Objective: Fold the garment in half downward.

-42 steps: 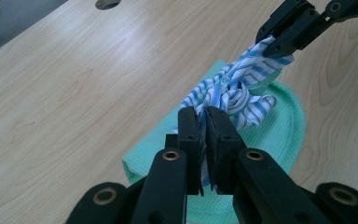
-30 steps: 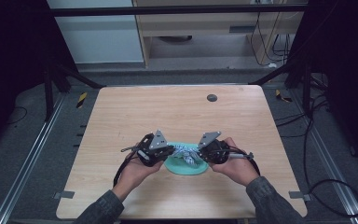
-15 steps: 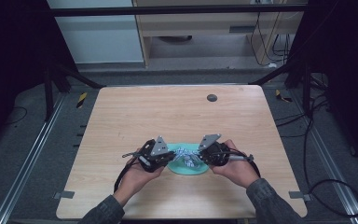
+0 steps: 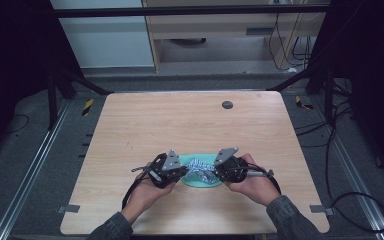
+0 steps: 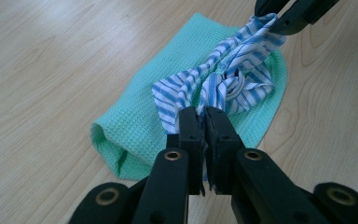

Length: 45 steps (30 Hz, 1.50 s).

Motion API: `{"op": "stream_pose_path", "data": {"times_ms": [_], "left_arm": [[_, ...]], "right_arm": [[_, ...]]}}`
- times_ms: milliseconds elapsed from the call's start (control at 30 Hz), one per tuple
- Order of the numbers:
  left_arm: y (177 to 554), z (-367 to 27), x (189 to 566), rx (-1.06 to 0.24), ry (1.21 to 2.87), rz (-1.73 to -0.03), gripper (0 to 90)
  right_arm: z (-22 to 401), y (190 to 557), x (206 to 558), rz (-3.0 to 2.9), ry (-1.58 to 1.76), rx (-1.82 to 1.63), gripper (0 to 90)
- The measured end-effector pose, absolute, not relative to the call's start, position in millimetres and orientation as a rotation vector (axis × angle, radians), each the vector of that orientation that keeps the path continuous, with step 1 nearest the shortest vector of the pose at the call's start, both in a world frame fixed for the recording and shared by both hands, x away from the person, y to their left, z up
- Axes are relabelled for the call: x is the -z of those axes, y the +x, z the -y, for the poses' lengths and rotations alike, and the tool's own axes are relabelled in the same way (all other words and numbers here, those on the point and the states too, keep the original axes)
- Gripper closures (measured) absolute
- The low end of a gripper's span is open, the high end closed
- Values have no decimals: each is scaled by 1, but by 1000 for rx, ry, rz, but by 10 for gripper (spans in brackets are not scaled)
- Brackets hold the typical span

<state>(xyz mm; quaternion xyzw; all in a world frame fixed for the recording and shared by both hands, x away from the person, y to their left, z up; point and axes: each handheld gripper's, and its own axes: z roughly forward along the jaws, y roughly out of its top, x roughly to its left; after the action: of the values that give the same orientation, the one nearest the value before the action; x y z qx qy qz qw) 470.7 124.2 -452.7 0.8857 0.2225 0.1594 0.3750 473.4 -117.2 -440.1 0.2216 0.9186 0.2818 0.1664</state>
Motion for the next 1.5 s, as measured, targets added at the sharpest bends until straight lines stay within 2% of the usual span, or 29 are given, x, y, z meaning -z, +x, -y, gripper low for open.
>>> {"op": "stream_pose_path", "data": {"times_ms": [267,567,733,933,1233,1500], "left_arm": [[468,-126,455,-408,2273,-560,860],[467,-127,454,-408,2275,-555,859],[466,-127,455,-407,2278,-553,859],[465,-126,454,-404,2271,-552,859],[460,-128,460,-381,2276,-545,861],[458,-130,466,-363,2299,-543,871]], "right_arm": [[117,470,440,-2618,646,-810,647],[116,472,442,-2626,667,-806,606],[116,472,443,-2633,684,-797,547],[115,471,445,-2641,671,-798,600],[115,466,453,-2671,646,-793,800],[115,460,458,-2675,626,-795,860]]}}
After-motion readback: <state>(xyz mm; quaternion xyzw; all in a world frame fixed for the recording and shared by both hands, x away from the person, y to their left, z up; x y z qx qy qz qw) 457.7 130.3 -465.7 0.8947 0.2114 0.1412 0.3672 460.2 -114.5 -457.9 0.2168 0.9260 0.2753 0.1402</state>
